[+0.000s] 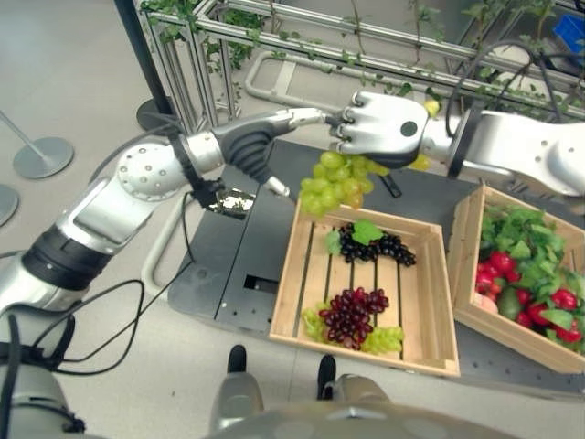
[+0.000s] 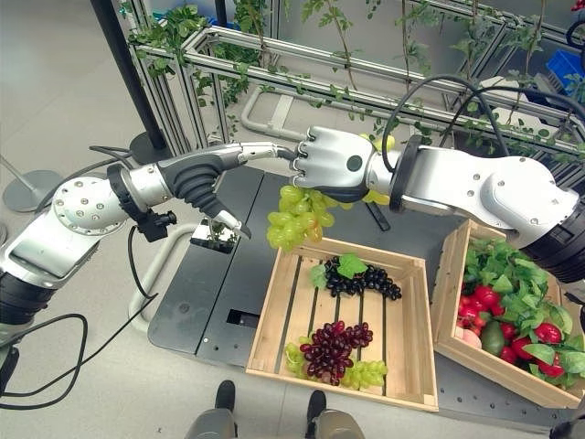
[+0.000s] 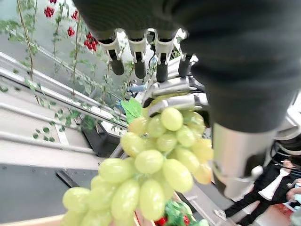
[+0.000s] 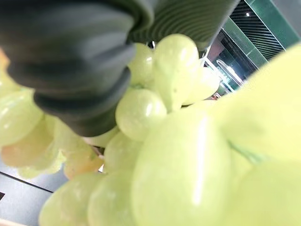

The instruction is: Pick up the fruits from the basket on one side to the basket on the other side

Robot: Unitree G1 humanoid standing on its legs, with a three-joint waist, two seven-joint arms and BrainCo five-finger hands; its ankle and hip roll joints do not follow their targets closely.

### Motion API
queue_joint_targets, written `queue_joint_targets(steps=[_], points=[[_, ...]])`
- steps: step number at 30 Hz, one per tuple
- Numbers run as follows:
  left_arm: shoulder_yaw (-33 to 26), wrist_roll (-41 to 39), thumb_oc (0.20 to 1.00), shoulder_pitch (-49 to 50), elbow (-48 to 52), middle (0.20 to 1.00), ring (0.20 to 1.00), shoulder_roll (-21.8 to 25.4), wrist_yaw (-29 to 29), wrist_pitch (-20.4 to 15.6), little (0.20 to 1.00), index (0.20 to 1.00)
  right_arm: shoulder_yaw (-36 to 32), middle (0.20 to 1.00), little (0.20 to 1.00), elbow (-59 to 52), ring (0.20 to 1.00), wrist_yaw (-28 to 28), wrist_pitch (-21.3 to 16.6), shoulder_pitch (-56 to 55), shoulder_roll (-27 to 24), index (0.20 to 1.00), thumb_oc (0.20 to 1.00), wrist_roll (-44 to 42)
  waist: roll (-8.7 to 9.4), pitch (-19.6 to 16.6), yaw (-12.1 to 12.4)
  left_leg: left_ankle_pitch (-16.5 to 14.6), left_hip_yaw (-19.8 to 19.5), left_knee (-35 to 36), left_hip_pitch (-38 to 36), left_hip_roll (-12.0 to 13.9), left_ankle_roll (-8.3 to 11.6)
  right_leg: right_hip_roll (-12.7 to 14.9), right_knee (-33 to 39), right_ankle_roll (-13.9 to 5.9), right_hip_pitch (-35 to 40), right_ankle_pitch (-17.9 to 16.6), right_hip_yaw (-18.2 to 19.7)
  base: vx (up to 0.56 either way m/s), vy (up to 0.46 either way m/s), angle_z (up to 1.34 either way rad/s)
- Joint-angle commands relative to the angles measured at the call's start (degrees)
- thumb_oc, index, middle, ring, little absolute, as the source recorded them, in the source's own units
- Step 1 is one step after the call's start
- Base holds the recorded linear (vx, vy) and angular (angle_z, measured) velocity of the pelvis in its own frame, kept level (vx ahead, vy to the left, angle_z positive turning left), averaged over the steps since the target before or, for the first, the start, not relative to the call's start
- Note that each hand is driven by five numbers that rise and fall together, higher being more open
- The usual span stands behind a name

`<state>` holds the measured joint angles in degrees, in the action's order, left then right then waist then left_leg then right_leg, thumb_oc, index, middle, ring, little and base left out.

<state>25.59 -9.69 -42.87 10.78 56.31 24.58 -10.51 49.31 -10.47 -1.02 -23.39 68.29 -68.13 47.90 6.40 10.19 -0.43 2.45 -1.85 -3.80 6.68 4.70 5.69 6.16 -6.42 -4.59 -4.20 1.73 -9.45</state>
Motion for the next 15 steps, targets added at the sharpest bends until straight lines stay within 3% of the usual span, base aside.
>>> queue_joint_targets(steps=[1,9,15], points=[[0.8,5.6,1.000,6.7,-1.3,1.000,1.000,-1.6,0.1,1.8,1.000,1.000,-8.5,0.200,0.200,-11.6,0.200,5.0,2.2,8.9,6.2,0.200,0.200,-6.7,2.32,-2.3,0.2,-6.1,-0.2,-6.7,2.0,-0.3,-2.54,2.4,-4.9,-3.80,-1.5,0.9,2.0,0.00,0.000,0.00],[-3.6,7.6,1.000,10.7,-1.4,1.000,1.000,-1.0,-0.7,1.9,1.000,1.000,-10.5,0.200,0.200,-13.8,0.200,3.5,2.0,6.8,5.9,0.200,0.200,-6.5,2.26,-2.4,0.3,-6.1,-0.1,-6.5,1.9,-0.2,-2.57,2.3,-4.8,-3.69,-1.4,1.0,1.9,0.00,0.000,0.00],[-7.7,8.1,1.000,14.1,-1.1,1.000,1.000,1.0,-0.7,1.9,1.000,1.000,-11.8,0.200,0.200,-14.2,0.200,2.0,2.0,5.1,2.5,0.200,0.200,-8.1,2.33,-2.5,0.2,-6.2,0.0,-6.5,1.7,-0.1,-2.50,2.2,-4.7,-3.70,-1.4,0.9,1.8,0.00,0.000,0.00]])
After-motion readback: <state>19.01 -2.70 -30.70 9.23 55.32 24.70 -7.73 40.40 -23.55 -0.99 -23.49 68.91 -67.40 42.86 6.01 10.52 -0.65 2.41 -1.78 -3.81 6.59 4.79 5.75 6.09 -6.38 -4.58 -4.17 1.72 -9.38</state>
